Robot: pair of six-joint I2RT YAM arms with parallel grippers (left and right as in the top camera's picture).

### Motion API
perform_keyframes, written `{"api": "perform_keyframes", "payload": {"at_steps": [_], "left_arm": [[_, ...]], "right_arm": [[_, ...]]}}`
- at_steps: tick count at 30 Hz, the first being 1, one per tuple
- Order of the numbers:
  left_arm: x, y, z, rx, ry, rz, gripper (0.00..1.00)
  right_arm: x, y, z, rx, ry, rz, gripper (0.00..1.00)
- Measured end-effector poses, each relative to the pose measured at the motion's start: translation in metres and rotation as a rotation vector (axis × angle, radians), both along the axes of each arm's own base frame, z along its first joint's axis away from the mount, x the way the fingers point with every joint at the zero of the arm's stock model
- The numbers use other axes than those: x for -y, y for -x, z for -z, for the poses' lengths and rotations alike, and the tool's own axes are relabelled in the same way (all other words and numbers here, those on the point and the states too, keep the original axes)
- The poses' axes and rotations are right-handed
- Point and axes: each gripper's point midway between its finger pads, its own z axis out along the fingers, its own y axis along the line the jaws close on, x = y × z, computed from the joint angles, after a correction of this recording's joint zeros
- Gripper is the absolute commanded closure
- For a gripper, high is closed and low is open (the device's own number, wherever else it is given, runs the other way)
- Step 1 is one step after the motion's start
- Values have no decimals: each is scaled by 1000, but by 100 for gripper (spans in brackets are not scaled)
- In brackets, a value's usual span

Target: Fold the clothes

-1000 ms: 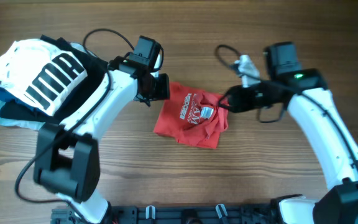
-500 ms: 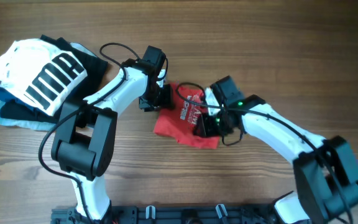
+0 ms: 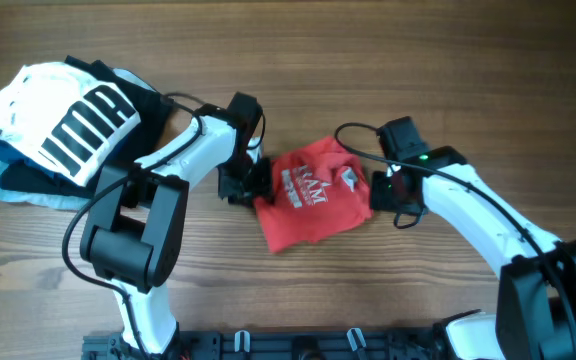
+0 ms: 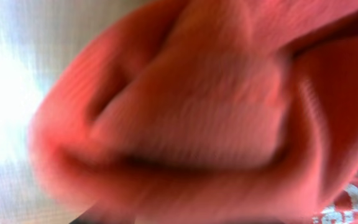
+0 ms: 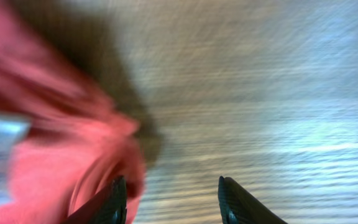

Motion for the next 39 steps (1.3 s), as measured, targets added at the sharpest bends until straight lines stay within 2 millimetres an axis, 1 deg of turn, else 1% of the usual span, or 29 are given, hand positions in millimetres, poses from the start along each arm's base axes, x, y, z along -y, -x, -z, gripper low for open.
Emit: {"api": "perform_keyframes", "payload": {"at_steps": [2,4,6,8,9,12,13,14,15,16,18,19,22,23,26,29,31,33,36,39], "left_arm": [[-4,19,-1,-78,-37,-25,57],[-2,31,-2,-117,-68,-37,57],[-1,33,-5,-107,-95,-49,55],[-4,33,-13,-75,-126,-67,52],[-8,31,-18,-53,-142,-77,52],[-21,23,-42,38,-181,-116,50],[-26,17,-54,90,-186,-133,47],[-29,9,-63,143,-180,-149,46],[-30,4,-67,175,-175,-157,47],[-28,-8,-72,232,-159,-173,49],[-25,-22,-74,291,-142,-189,55],[-24,-24,-74,300,-139,-191,59],[-22,-29,-67,309,-135,-198,60],[-23,-27,-60,292,-143,-196,61],[-29,-14,-33,220,-183,-186,61],[-30,-10,-22,204,-188,-183,61],[-31,-8,-19,199,-191,-183,61],[-31,-6,-13,203,-189,-183,61],[-33,-2,0,212,-182,-189,61],[-32,-1,3,231,-156,-210,61]], "right_arm": [[5,-6,-4,28,9,-27,52],[6,-7,-4,36,18,-62,53],[5,-8,-5,38,20,-78,53],[5,-9,-7,49,17,-87,53],[4,-11,-10,63,11,-90,53],[-2,-17,-33,147,-28,-110,53],[-9,-23,-47,207,-67,-138,56],[-21,-29,-62,270,-125,-188,58],[-31,-31,-72,306,-178,-228,60],[-41,-31,-80,327,-226,-275,65],[-58,-24,-85,324,-310,-357,67],[-67,-19,-85,314,-345,-400,68],[-88,-8,-79,278,-405,-495,67],[-99,-3,-71,245,-427,-533,67],[-117,6,-52,185,-451,-599,67],[-128,8,-35,145,-462,-625,66],[-134,0,-25,154,-467,-632,66],[-138,-20,-20,216,-449,-600,67],[-137,-52,-22,331,-398,-543,67],[-138,-76,-27,423,-373,-497,67]]}}
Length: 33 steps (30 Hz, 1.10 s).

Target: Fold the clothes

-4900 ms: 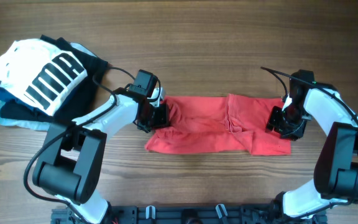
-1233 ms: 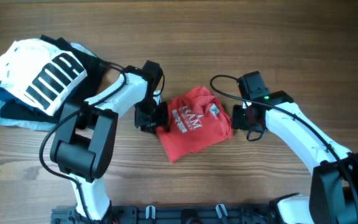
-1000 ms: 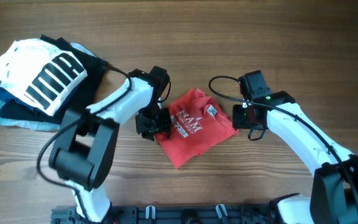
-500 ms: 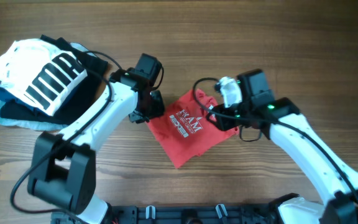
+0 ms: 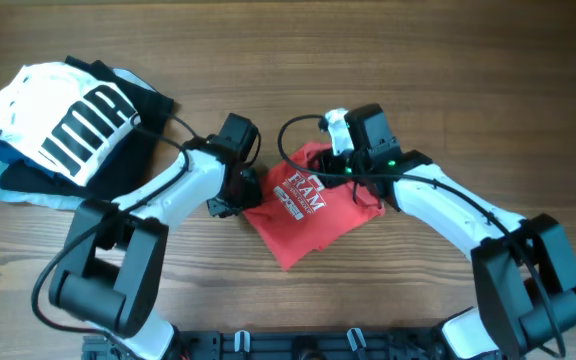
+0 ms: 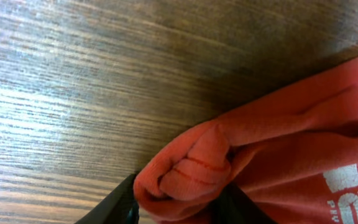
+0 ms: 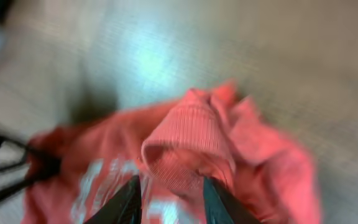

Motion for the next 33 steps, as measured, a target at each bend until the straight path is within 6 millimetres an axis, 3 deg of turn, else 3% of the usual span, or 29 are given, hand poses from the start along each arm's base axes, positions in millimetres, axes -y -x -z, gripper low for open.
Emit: {"api": "perform_keyframes", "payload": {"at_steps": [4,8,10,12,14,18,20,22,25,27,30,33], "left_arm": [[0,2,1,15,20,-21,64],[0,7,1,-7,27,-28,68],[-1,18,1,-55,25,-36,76],[-3,30,0,-108,21,-49,76],[-7,43,-1,-155,8,-59,76],[-19,78,-4,-251,-61,-55,59],[-23,90,-7,-270,-98,-47,57],[-25,93,-12,-250,-110,-40,55],[-28,84,-26,-172,-99,-52,54],[-28,72,-38,-95,-73,-64,39],[-17,31,-66,134,19,-21,28],[13,-18,-106,417,148,149,26]], "right_arm": [[-2,-27,-13,94,-41,86,65],[8,-33,-12,84,-48,135,57],[23,-30,-3,31,-21,169,55],[41,-26,0,-10,2,209,54],[67,-23,-18,-14,7,269,52],[114,-6,-74,35,9,381,51],[124,10,-83,20,30,388,48],[127,26,-79,-26,61,372,47],[130,47,-65,-109,114,340,45],[131,51,-62,-120,127,327,43],[132,54,-59,-127,137,315,41],[132,57,-56,-141,144,312,41]]}}
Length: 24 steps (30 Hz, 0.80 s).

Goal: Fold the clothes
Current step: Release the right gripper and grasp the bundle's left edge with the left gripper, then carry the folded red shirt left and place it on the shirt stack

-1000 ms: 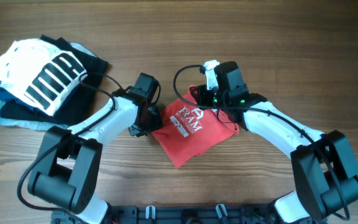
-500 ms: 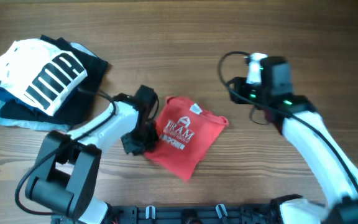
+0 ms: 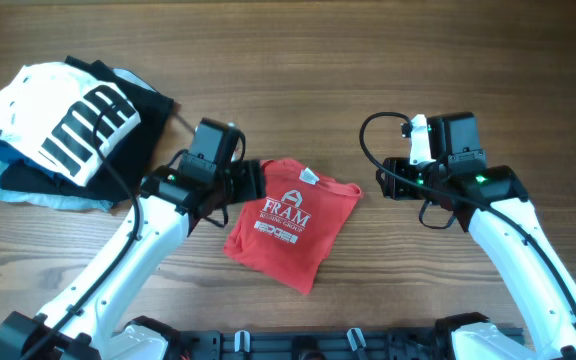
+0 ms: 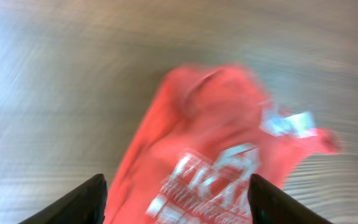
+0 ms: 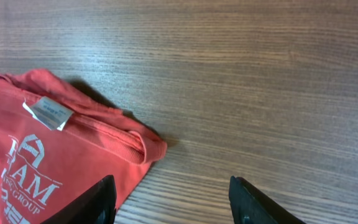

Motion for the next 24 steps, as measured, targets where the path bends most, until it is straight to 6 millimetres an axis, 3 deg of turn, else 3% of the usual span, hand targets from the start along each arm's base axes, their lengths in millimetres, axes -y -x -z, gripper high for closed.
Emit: {"api": "perform_keyframes", "payload": {"at_steps": [2,5,8,13,15,19,21,24], "left_arm": [[9,-11,-6,57,34,84,26],[14,-23,4,62,67,136,25],[19,-29,45,-28,92,178,23],[34,-23,91,-138,142,237,27],[41,-23,91,-143,173,260,38],[64,-13,96,-173,219,336,83],[73,-5,100,-185,218,370,95],[83,0,101,-181,225,404,96]], "right_arm": [[0,2,1,-10,2,0,41],[1,5,3,-21,4,0,41],[1,8,4,-34,7,0,40],[1,8,4,-35,7,0,40],[1,8,4,-35,7,0,40],[1,8,4,-36,6,-1,40],[1,8,4,-35,7,0,40],[2,9,5,-39,7,0,40]]}}
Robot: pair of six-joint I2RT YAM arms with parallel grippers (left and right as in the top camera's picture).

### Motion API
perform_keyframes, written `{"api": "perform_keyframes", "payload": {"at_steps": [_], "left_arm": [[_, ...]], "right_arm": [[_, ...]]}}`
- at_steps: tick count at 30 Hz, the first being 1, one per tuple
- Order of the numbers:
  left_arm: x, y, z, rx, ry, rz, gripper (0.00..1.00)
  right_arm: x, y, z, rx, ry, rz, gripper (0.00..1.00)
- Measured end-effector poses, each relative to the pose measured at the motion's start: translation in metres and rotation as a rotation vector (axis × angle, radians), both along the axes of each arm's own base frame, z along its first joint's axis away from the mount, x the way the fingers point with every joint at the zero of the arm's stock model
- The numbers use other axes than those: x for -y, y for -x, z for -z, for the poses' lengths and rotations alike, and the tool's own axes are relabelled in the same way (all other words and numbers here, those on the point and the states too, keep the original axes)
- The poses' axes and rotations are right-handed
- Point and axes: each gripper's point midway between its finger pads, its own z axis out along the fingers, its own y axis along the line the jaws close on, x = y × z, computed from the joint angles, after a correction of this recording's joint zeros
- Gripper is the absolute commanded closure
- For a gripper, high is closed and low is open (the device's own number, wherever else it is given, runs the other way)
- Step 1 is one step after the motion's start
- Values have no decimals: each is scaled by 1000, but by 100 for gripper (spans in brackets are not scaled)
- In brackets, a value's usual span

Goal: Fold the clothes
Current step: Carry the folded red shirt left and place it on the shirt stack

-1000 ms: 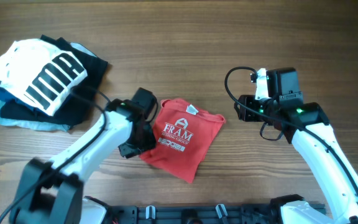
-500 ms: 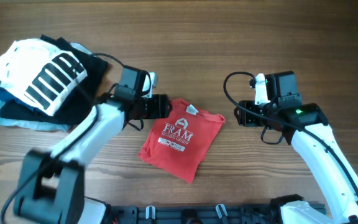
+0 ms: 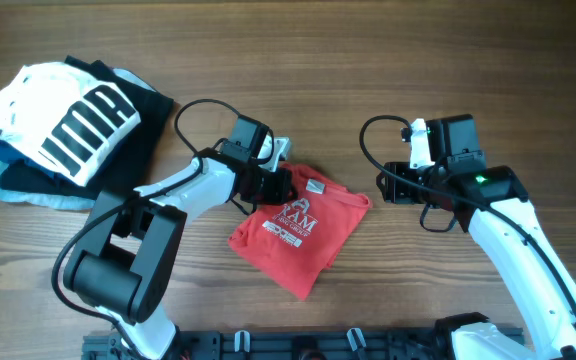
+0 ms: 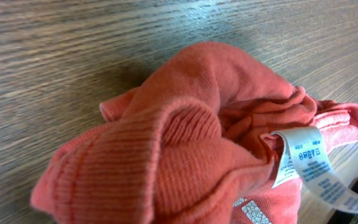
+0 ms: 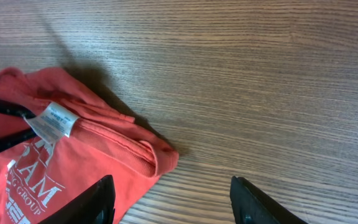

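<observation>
A red shirt (image 3: 298, 232) with white print lies folded small at the table's middle. My left gripper (image 3: 279, 186) sits at the shirt's upper left, by the collar. In the left wrist view the bunched ribbed collar (image 4: 166, 149) and the white label (image 4: 303, 163) fill the frame and hide the fingers; the cloth looks pinched. My right gripper (image 3: 396, 186) stands open over bare wood just right of the shirt. Its fingers (image 5: 98, 200) are spread wide in the right wrist view, with the shirt's right corner (image 5: 160, 155) ahead of them.
A pile of other clothes (image 3: 63, 115), white with black stripes over black and pale blue, lies at the back left of the wooden table (image 3: 438, 60). The arms' base rail (image 3: 298, 345) runs along the near edge.
My left gripper was open above the table left of the shirt; now it is down on the collar with cloth bunched at it. The shirt's top has shifted slightly right. The right arm has not moved.
First my grippers were at the shirt's left and right edges, the right one open. Then each was shut on a fold of the shirt. Then both stood open and apart with the shirt lying flat between them. Now the left is back at the collar.
</observation>
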Motion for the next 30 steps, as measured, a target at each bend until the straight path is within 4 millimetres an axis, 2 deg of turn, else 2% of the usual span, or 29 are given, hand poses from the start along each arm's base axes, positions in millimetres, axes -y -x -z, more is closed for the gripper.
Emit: {"api": "perform_keyframes", "payload": {"at_steps": [5,7,8,10,13,15,17,18,20,22,26,28,30], "left_arm": [[-7,-2,-2,5,-29,-17,96],[-38,-5,-15,25,-140,-85,96],[-52,-12,-26,54,-181,-124,96],[-81,-37,-65,174,-238,-214,96],[-126,-73,-138,392,-304,-351,96],[-150,-84,-168,487,-345,-412,96],[-188,-98,-208,611,-427,-487,96],[-203,-103,-221,650,-465,-513,96],[-228,-111,-240,709,-532,-559,96],[-263,-121,-265,785,-601,-639,96],[-319,-132,-304,904,-653,-799,96],[-352,-130,-317,937,-683,-884,96],[-380,-125,-321,937,-712,-948,96]], "right_arm": [[0,2,1,-8,1,0,40],[0,2,1,-11,2,0,40],[0,2,1,-11,2,0,40],[0,3,1,-12,2,0,40],[0,3,1,-12,2,0,40],[0,3,1,-12,2,0,40],[0,3,1,-12,2,0,40],[1,3,1,-13,2,0,40],[1,3,1,-13,3,0,40],[1,3,1,-14,3,0,40],[1,3,1,-14,3,0,40],[1,3,1,-14,3,0,40],[1,3,1,-14,3,0,40]]}}
